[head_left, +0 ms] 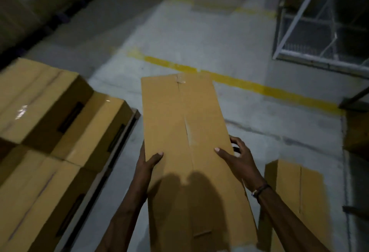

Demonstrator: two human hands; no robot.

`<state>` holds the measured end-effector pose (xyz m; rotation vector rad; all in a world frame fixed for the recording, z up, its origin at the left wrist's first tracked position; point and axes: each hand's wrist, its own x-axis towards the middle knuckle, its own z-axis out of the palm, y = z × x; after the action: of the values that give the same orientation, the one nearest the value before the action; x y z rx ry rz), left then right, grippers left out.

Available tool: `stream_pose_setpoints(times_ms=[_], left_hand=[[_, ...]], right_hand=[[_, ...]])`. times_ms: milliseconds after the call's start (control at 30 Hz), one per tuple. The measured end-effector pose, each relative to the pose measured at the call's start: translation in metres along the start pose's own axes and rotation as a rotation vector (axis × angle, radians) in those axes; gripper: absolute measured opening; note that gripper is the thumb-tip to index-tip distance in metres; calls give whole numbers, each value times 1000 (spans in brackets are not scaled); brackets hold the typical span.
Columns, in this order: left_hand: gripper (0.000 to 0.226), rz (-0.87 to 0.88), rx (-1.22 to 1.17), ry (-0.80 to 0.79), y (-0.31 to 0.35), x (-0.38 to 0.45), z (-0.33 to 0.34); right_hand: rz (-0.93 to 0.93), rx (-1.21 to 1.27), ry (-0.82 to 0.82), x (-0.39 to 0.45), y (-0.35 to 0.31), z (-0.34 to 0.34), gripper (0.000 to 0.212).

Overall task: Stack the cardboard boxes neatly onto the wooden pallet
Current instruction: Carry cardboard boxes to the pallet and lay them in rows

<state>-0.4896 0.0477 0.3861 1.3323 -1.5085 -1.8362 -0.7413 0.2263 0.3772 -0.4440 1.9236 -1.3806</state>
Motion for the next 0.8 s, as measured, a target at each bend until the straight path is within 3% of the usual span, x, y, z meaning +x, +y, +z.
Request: stream_pose_setpoints(times_ms=[333, 567, 800], left_hand=[[81, 95, -317, 339, 67, -223, -76], [78, 165, -477, 687, 63, -374, -123], [73, 266, -600, 966, 37, -515, -171]], right_hand=[[-209, -51, -499, -122, -150, 49, 45], [-351, -179, -869, -212, -207, 126, 73], [-436, -311, -1238, -329, -219, 218, 72]])
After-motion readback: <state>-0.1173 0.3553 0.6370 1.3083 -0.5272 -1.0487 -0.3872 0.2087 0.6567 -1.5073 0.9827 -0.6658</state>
